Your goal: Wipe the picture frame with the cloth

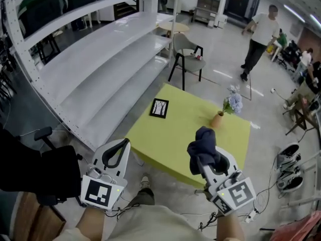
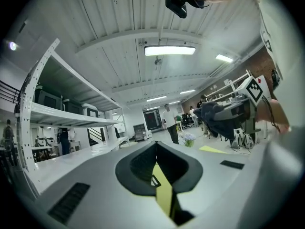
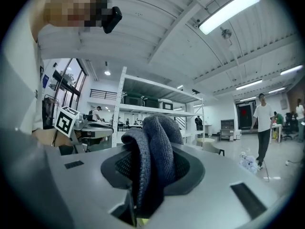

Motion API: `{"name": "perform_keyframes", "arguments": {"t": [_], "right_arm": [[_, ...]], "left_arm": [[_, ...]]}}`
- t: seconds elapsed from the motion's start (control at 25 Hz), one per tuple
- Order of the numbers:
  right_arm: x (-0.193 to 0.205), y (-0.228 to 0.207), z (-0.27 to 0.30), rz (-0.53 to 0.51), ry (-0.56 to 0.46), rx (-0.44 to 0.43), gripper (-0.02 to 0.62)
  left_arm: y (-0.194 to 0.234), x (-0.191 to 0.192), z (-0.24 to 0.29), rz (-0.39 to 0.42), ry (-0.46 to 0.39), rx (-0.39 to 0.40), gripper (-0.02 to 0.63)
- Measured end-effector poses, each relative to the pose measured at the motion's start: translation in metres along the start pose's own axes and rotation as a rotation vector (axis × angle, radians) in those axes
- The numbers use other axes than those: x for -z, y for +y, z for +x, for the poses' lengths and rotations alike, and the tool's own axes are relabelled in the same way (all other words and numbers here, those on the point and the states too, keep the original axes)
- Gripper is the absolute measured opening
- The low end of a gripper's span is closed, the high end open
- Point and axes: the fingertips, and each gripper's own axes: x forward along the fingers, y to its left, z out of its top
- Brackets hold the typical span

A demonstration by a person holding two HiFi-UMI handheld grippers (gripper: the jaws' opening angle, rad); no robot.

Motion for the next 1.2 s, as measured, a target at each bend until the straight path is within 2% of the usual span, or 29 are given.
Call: {"name": "perform_keyframes", "arguments": {"t": [0.32,0.68,1.2], "right_arm": [[-0.012,-0.03,0.11,0.016,0.043,0.029,0.118],[-0.007,-0.067,0.194,0.03,0.073,0.097,0.118],[0.019,-0.111,0.232,0.056,0.136,0.142,0.118]], "left_arm": [[0.089,0.011,0.075,-0.011,0.027,0.043,0.008],[0.15,0.036,0.142,-0.03,0.04,0.1,0.008],[0.168,0.061,0.197,-0.047,0.056,0.136,0.008]]}}
